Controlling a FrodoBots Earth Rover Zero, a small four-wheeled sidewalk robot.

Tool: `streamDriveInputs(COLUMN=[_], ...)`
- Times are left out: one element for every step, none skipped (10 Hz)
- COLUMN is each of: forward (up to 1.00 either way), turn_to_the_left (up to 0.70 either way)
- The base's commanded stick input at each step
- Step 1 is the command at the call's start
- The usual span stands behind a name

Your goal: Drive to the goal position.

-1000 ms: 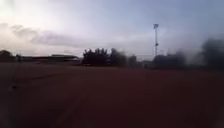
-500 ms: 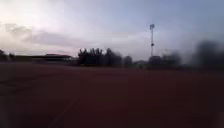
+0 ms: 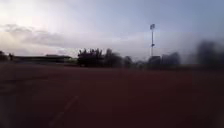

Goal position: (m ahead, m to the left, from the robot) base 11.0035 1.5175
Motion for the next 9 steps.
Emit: streamDriveInputs(forward=[0.7,0.7,0.7,0.7,0.7,0.7,0.7,0.7,0.7], turn_to_the_left=[0.0,0.0,0.0,0.0,0.0,0.0,0.0,0.0,0.0])
